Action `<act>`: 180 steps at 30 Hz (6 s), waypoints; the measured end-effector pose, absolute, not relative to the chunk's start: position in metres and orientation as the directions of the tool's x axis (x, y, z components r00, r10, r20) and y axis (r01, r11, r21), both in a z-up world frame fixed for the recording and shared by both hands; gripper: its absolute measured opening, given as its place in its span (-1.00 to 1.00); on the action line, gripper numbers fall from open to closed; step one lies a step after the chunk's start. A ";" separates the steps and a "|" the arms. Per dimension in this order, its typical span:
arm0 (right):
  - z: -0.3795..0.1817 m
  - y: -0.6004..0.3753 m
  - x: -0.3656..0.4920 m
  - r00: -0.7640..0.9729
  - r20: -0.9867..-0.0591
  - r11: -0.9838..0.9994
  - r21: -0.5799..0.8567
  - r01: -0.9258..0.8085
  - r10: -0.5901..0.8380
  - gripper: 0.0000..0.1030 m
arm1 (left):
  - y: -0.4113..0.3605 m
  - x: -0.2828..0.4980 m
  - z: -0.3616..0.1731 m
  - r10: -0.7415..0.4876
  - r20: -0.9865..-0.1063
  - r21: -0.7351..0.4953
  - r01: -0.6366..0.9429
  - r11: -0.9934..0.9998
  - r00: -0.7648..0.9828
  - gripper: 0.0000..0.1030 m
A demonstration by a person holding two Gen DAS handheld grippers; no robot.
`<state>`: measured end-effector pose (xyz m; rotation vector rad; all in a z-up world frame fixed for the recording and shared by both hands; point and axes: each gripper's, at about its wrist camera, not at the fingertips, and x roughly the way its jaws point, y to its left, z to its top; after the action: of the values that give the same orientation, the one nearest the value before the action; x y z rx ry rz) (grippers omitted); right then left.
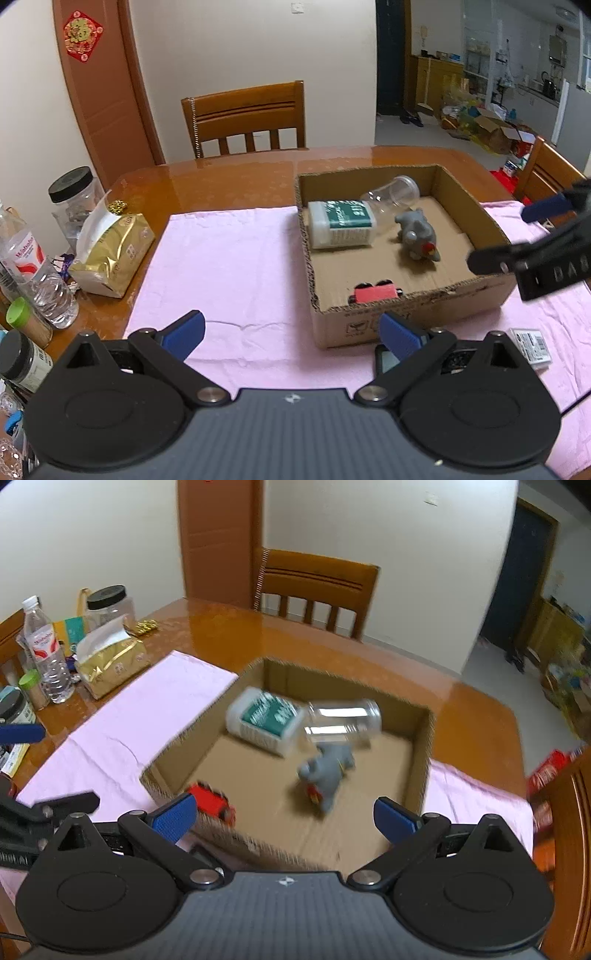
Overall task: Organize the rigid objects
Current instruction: 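Withdraw both tools from the box toward the remaining items, then grasp the black digital timer with the left tool while the right tool grasps the white M&G refill box, then lift the timer toward the box with the left tool while the right tool carries the refill box, then open the right tool to drop the refill box in the box while the left tool drops the timer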
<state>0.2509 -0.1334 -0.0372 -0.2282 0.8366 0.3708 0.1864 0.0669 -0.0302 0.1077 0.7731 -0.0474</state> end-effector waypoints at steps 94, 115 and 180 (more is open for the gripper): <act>-0.166 -0.240 0.193 0.563 -0.826 0.989 -0.085 -0.124 0.000 0.96 | 0.026 0.233 -0.140 -0.121 -0.869 0.009 0.259 0.966 0.480 0.35; -0.161 -0.226 0.185 0.563 -0.826 0.975 -0.142 -0.169 -0.023 0.81 | 0.023 0.231 -0.140 -0.118 -0.870 0.018 0.269 0.963 0.478 0.38; -0.031 -0.174 0.274 0.616 -0.728 0.865 -0.063 -0.497 0.301 0.81 | 0.052 0.208 -0.015 -0.157 -0.804 0.054 0.332 0.942 0.574 0.34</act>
<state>0.2743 -0.1742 -0.0307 -0.2708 0.7820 0.4658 0.2077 0.0521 -0.0152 0.2075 0.9166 -0.2885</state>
